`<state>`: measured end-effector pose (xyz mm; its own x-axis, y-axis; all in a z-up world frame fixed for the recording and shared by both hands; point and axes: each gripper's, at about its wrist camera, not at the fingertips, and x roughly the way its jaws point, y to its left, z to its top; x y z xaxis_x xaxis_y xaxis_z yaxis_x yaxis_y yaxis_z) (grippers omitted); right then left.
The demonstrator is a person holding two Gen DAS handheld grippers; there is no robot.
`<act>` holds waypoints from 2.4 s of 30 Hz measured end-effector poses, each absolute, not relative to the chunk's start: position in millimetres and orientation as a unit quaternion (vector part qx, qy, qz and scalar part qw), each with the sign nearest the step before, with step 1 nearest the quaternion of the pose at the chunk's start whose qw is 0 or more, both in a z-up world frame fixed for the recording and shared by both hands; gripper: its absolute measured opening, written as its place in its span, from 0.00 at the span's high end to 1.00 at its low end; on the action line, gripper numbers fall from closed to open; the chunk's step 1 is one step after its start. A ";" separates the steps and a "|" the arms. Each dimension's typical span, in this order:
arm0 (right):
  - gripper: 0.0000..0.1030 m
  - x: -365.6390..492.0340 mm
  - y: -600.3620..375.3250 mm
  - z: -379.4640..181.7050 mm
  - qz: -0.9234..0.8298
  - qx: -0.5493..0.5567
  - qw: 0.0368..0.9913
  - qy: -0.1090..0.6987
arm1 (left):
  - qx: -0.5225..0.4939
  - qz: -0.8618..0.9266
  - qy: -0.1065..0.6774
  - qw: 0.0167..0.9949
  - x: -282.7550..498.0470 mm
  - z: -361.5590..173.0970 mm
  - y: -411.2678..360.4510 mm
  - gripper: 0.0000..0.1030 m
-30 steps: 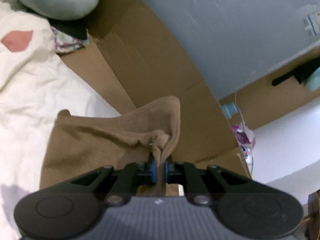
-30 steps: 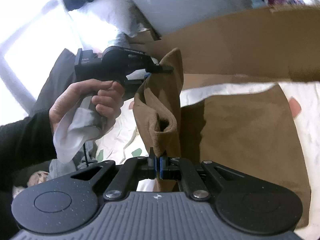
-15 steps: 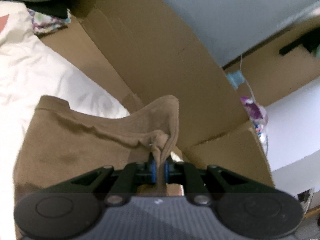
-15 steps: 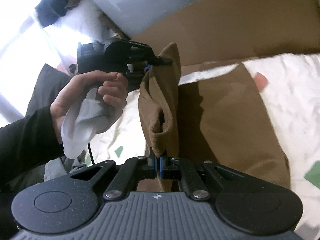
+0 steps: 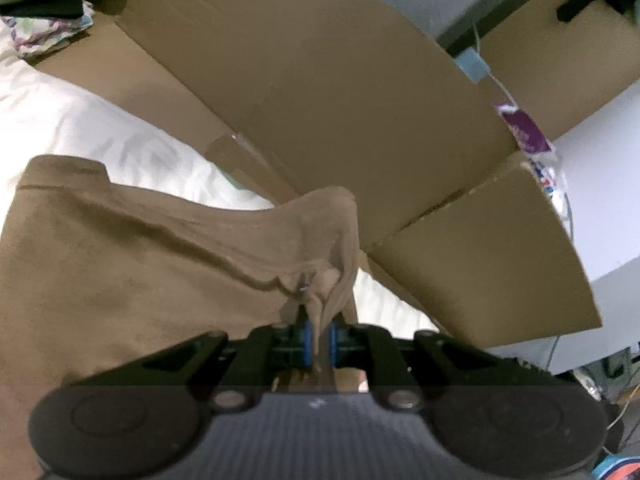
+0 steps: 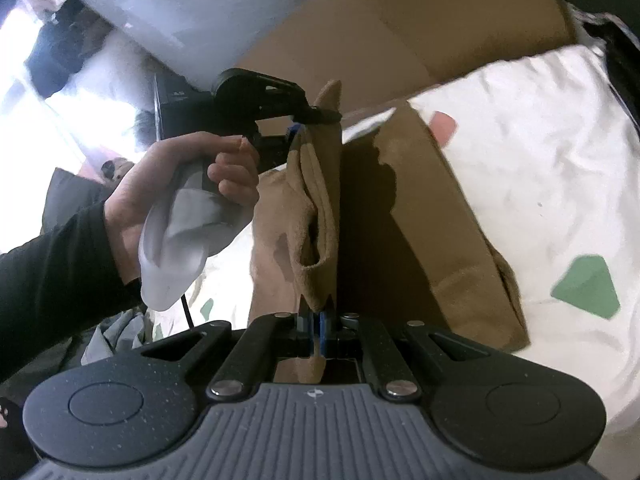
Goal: Fold clothes
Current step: 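Lift the shirt corner upward with both grippers, then lower the shirt corner onto the bed and open both grippers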
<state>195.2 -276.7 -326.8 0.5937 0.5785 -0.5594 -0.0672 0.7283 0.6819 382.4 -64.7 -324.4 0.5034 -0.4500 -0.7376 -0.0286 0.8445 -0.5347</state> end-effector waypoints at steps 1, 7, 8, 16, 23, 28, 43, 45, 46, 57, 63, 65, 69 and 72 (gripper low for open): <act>1.00 195.6 -279.8 -329.2 0.188 0.321 0.834 0.408 | -0.246 -0.126 0.482 0.832 382.8 -325.8 -68.2 0.92; 1.00 196.3 -294.8 -343.9 0.162 0.351 0.823 0.416 | -0.214 -0.118 0.488 0.838 380.6 -336.1 -91.4 0.92; 1.00 195.8 -296.5 -345.8 0.160 0.354 0.822 0.417 | -0.209 -0.117 0.489 0.839 379.7 -338.2 -95.1 0.92; 1.00 192.1 -308.9 -360.8 0.134 0.374 0.812 0.428 | -0.174 -0.116 0.504 0.838 374.6 -350.1 -119.1 0.92; 1.00 192.0 -314.8 -372.7 0.119 0.386 0.804 0.436 | -0.152 -0.107 0.518 0.835 377.9 -361.5 -128.4 0.91; 1.00 187.0 -318.5 -375.8 0.114 0.389 0.802 0.438 | -0.149 -0.102 0.520 0.835 377.0 -362.5 -131.4 0.91; 1.00 182.1 -327.5 -404.3 0.088 0.430 0.767 0.468 | -0.111 -0.204 0.515 0.825 373.5 -317.9 -110.0 0.77; 1.00 181.0 -329.4 -404.5 0.111 0.424 0.760 0.480 | -0.082 -0.217 0.522 0.821 365.9 -317.1 -109.3 0.77; 0.99 180.2 -331.0 -404.5 0.113 0.425 0.758 0.482 | -0.064 -0.225 0.528 0.816 360.9 -317.7 -111.6 0.77; 0.68 169.7 -351.1 -378.7 0.095 0.389 0.790 0.465 | -0.023 -0.270 0.563 0.781 344.3 -352.7 -134.0 0.77; 0.68 180.8 -354.0 -369.4 0.087 0.360 0.808 0.458 | -0.016 -0.277 0.550 0.788 359.1 -356.3 -147.2 0.77; 0.68 187.7 -351.9 -369.7 0.085 0.359 0.808 0.459 | -0.013 -0.281 0.546 0.789 365.7 -357.0 -152.0 0.77; 0.68 203.2 -345.1 -371.1 0.087 0.340 0.814 0.463 | -0.013 -0.281 0.536 0.796 378.6 -348.6 -156.7 0.77; 0.68 209.3 -342.3 -368.7 0.090 0.330 0.819 0.460 | -0.011 -0.294 0.519 0.802 385.1 -330.3 -152.3 0.77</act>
